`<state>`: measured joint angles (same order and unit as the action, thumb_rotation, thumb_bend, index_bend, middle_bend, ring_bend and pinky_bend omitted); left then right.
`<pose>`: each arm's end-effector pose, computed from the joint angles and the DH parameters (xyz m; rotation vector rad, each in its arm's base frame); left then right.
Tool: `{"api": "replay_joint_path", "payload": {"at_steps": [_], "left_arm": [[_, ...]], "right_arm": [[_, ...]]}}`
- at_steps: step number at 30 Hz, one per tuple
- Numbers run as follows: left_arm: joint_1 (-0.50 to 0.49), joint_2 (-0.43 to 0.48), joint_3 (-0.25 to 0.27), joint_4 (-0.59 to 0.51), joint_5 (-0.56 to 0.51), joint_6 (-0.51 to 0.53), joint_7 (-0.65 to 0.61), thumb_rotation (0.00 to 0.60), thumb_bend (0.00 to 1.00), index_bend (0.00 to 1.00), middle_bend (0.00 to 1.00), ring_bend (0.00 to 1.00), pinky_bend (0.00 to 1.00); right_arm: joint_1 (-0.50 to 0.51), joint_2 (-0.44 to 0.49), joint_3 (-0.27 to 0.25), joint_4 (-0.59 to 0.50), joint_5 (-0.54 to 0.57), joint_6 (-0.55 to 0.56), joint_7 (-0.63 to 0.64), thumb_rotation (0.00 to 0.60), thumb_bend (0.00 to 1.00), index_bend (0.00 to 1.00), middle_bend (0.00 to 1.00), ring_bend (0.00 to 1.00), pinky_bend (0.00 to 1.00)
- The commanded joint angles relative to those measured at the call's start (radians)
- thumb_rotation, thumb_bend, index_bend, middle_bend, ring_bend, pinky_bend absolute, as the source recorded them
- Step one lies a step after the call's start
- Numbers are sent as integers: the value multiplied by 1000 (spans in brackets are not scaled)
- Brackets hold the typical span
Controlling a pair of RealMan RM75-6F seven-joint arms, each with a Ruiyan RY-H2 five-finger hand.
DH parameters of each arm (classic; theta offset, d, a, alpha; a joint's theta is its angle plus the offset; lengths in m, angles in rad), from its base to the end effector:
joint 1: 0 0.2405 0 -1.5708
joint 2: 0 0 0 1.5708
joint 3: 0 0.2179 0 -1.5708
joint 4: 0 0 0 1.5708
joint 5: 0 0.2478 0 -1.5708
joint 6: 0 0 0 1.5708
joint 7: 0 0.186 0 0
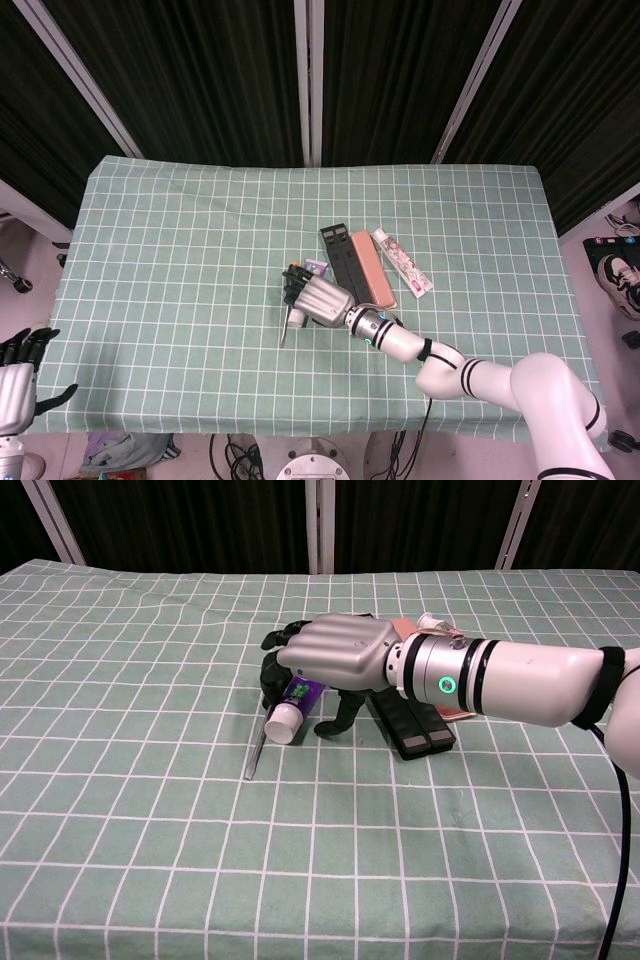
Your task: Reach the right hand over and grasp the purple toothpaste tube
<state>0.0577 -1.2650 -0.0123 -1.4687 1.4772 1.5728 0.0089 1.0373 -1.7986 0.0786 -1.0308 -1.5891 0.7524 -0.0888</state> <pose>-0.3315 0.1693 0.0881 -1.2566 -0.9511 -0.8074 -0.0366 -0.3621 -0.1638 2.4217 -0.4034 0.8970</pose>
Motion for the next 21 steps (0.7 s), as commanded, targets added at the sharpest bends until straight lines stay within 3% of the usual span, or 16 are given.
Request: {"api": "replay_joint_path", "payload": {"at_steps": [1,10,15,21], "left_arm": [[2,1,0,0,-3,-1,-2,600,7,197,171,97,152],[14,1,1,8,-12,5,-13,600,7,197,171,97,152],[17,2,0,10,-10,8,-18,600,7,197,171,97,152],[15,4,-1,6,-9,6,-13,600,7,197,171,97,152]], "right_arm": [[4,-22,-4,28,4,-3,-1,600,221,395,345,84,110],[-6,-87,-18,138,-41,114,61,600,365,678,600,297,179],[-14,-62,-20,122,-68,191,99,600,378,708,619,306,190],[-32,28,6,-5,-95,317,130,600,385,733,638,330,209]]}}
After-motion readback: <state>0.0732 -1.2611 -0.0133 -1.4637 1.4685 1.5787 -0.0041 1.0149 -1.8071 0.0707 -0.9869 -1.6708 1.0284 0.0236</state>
